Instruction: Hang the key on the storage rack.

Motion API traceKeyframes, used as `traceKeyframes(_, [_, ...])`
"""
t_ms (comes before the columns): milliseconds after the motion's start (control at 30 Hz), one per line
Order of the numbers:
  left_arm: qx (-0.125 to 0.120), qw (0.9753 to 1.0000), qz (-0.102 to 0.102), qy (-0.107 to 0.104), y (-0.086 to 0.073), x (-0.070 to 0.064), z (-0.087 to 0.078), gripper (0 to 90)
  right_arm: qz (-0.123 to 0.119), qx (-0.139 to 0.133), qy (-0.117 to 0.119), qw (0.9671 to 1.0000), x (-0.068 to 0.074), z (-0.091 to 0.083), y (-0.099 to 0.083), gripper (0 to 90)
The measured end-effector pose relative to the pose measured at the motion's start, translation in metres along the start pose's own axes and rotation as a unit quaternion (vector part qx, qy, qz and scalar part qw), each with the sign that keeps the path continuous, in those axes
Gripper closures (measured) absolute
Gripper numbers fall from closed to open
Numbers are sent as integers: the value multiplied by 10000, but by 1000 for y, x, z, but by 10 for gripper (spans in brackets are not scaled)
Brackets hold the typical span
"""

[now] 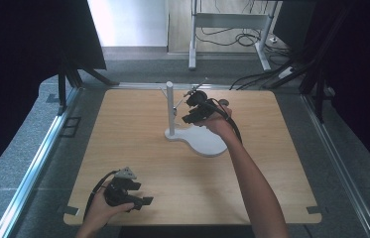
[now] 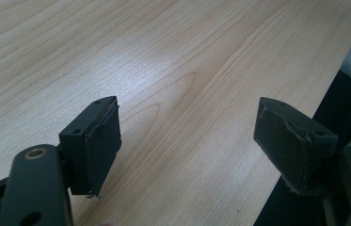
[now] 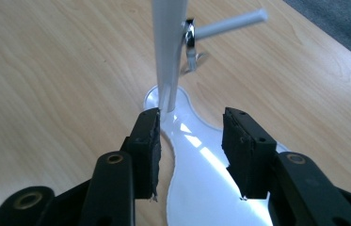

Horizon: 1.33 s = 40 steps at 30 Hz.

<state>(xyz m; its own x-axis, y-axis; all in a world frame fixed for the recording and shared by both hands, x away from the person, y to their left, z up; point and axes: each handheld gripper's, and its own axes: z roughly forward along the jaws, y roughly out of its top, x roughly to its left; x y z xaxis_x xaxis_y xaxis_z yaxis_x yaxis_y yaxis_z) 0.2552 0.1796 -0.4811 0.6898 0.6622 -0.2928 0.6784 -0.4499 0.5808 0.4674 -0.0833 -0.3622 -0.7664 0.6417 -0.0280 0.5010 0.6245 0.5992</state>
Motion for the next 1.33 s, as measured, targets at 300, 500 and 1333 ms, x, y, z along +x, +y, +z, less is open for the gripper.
traceKeyframes(300, [10, 10000, 12, -16, 1, -3, 1, 238, -42, 22, 49, 10000, 8, -18, -42, 548])
traceKeyframes(500, [37, 10000, 29, 8, 1, -3, 2, 238, 48, -60, 138, 9999, 14, -25, -73, 527])
traceKeyframes(1333, [138, 9999, 9, 66, 1, -3, 8, 238, 322, -680, 334, 9966, 45, -28, -180, 497])
